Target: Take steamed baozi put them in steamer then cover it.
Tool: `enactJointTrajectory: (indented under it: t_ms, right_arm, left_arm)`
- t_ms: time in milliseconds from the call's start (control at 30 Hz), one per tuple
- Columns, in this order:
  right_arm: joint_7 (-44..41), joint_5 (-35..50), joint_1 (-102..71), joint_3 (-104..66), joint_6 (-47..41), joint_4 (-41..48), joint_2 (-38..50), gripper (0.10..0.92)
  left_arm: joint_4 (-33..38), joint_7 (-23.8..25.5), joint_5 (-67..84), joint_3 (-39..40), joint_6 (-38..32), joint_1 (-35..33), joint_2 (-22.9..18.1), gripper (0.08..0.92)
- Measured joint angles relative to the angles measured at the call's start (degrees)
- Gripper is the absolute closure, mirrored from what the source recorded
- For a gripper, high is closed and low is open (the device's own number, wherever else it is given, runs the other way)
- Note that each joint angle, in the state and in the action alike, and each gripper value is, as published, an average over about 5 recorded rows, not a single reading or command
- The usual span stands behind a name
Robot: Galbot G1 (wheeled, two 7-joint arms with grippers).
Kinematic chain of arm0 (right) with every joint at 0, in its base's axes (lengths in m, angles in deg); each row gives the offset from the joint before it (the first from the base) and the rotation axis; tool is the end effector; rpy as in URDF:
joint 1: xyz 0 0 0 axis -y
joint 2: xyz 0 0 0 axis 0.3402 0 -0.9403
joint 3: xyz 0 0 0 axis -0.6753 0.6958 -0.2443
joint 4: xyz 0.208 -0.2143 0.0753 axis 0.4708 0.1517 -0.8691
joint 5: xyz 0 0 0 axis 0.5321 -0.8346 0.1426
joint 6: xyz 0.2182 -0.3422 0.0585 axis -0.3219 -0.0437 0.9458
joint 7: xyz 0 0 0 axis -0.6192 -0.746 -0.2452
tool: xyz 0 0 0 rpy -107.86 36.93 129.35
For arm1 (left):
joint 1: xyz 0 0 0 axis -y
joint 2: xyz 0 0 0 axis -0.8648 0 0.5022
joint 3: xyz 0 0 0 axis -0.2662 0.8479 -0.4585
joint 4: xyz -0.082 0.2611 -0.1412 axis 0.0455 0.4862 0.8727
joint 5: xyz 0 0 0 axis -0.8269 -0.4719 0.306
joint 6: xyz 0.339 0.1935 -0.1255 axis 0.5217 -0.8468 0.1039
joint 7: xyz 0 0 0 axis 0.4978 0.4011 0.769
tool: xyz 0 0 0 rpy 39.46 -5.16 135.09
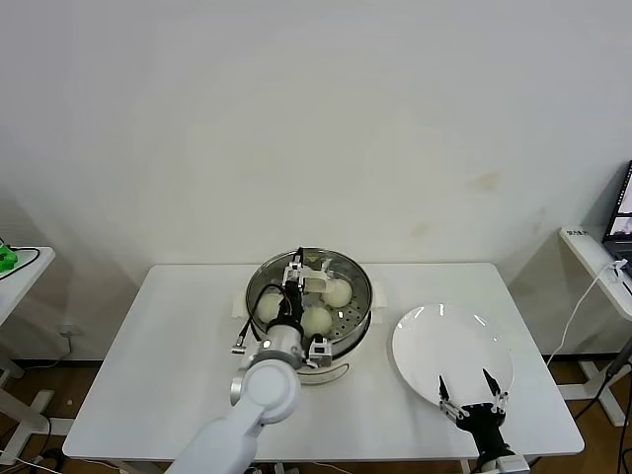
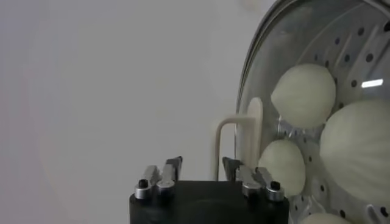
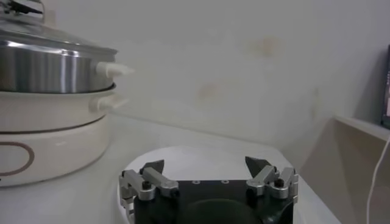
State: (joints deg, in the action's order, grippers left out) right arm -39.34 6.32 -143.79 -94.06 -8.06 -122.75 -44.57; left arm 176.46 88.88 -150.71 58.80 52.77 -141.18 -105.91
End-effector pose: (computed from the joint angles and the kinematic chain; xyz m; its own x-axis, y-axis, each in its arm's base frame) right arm 0.2128 -0.1066 -0.3470 -0.9870 0.0111 0.1603 -0.0219 0.9790 -0.2027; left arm 0.3580 -0.1640 -0.2048 -0.9925 0.1153 0.0416 0.0431 0.0110 0.9990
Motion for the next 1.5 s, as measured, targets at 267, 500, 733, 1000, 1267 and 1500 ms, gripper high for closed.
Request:
enactJointTrajectory:
  t_ms: [267,500,733,1000,1267,1500]
  right_arm:
    - [0.01,-0.07,-0.02,0.07,0.14,0.1,0.0,0.202]
    - [0.14,0.0,-0.16,-0.03,0.42,0.09,0.01,0.203]
    - [0.48,0.7,-0.21,-0.42,1.01,0.25,0.3,0.203]
    - [0.99,2.8,-0.96,0.06,2.34,0.01,1.94,0.203]
    - [1.43,4.37,0.03,2.3,3.83,-1.17,3.22,0.203]
    - [2.03,4.74,-0.05,4.48,4.37,-2.66,4.45,0.202]
  left_arm:
    - [4.36,0.06,0.11,-1.14,-0.56,-3.94,2.29,0.178]
    - [10.4,-0.48,1.06,-2.86,-1.11,-8.49,4.69,0.177]
    - [19.53,-2.51,3.84,-7.08,-2.41,-14.56,6.56,0.177]
    - [27.58,-9.51,15.29,-15.58,-6.31,-24.62,5.04,0.177]
    - [26.6,-18.77,41.63,-27.74,-16.41,-33.51,2.71,0.177]
    - [20.31,-23.23,65.72,-36.39,-28.67,-39.97,1.35,0.177]
